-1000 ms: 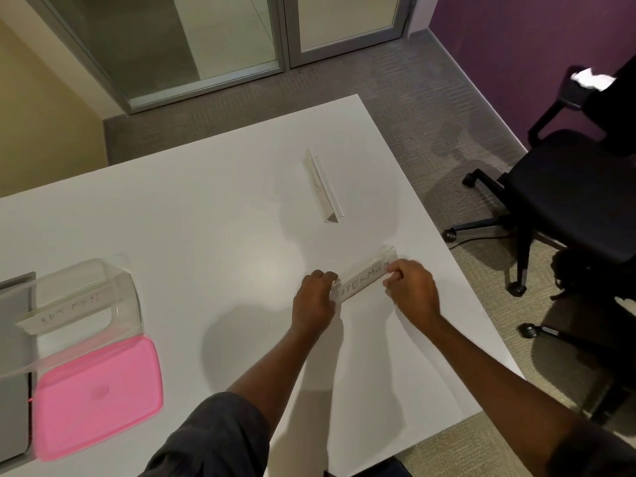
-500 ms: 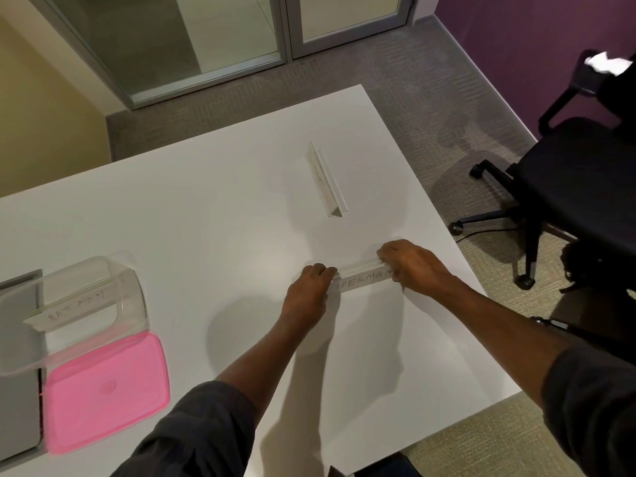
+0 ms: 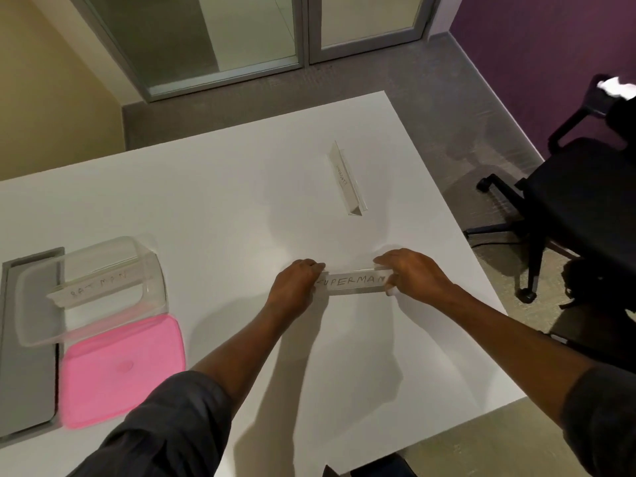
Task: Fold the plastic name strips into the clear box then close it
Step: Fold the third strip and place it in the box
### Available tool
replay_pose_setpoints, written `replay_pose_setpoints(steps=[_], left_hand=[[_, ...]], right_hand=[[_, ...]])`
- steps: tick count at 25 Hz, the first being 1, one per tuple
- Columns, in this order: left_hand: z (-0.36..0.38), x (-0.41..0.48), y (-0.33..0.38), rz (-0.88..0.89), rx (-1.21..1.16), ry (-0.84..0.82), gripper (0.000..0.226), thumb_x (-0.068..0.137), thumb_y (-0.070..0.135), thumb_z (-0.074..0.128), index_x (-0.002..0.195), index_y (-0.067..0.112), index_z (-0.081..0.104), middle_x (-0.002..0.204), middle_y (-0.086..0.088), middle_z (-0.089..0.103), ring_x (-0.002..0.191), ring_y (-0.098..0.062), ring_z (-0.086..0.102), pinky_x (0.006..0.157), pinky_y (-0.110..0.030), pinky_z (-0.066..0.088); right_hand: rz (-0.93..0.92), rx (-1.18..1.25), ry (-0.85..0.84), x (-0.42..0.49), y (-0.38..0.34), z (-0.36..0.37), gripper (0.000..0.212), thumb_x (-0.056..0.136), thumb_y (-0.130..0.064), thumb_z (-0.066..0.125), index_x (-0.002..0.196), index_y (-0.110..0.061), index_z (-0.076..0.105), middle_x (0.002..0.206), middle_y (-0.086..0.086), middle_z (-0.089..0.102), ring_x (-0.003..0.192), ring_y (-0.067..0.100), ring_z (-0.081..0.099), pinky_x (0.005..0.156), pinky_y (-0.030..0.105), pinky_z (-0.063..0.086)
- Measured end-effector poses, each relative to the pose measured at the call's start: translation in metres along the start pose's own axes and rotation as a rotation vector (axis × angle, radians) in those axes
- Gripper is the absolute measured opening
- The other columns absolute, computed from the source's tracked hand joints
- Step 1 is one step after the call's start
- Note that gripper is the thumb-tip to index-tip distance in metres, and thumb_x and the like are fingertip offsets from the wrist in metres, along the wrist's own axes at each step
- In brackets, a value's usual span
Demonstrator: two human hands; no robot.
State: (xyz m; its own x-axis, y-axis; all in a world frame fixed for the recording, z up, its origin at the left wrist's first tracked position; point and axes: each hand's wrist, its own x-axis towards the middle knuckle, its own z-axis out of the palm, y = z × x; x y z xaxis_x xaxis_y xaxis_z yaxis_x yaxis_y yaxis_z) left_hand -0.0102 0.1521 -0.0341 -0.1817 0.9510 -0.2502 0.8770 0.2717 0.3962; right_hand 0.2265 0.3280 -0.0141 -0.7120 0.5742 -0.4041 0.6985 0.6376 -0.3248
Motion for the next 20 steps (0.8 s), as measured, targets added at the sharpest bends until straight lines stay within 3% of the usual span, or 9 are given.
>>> replay_pose_setpoints(steps=[6,14,20], left_hand=[[-0.043,-0.057,-0.062,0.0,-0.047,0.089,0.063,0.085,-0.005,0.066,0.146,0.011,0.062,0.133,-0.009,0.072,0.12,-0.037,0.066,0.087,-0.043,0.057],[-0.119,-0.157,-0.167,-0.048,-0.033,0.265,0.072,0.069,-0.02,0.063,0.132,0.012,0.071,0.113,-0.011,0.077,0.091,-0.032,0.075,0.069,-0.042,0.061],[-0.165,-0.225,-0.254,-0.157,0.038,0.32,0.07,0.071,-0.02,0.073,0.133,0.011,0.071,0.12,-0.011,0.078,0.103,-0.034,0.075,0.076,-0.042,0.064]], right_hand=[[-0.169,-0.02,0.05,0.005,-0.079,-0.005,0.058,0.086,-0.011,0.082,0.141,-0.025,0.067,0.13,0.001,0.074,0.117,0.025,0.067,0.09,0.042,0.062],[-0.436,-0.072,0.127,0.043,-0.226,-0.004,0.058,0.079,-0.008,0.082,0.131,-0.028,0.067,0.119,-0.009,0.069,0.108,0.02,0.059,0.069,0.044,0.061],[-0.558,-0.093,0.12,0.076,-0.349,-0.002,0.055,0.083,-0.008,0.081,0.135,-0.021,0.067,0.126,-0.005,0.069,0.122,0.023,0.059,0.079,0.042,0.059]])
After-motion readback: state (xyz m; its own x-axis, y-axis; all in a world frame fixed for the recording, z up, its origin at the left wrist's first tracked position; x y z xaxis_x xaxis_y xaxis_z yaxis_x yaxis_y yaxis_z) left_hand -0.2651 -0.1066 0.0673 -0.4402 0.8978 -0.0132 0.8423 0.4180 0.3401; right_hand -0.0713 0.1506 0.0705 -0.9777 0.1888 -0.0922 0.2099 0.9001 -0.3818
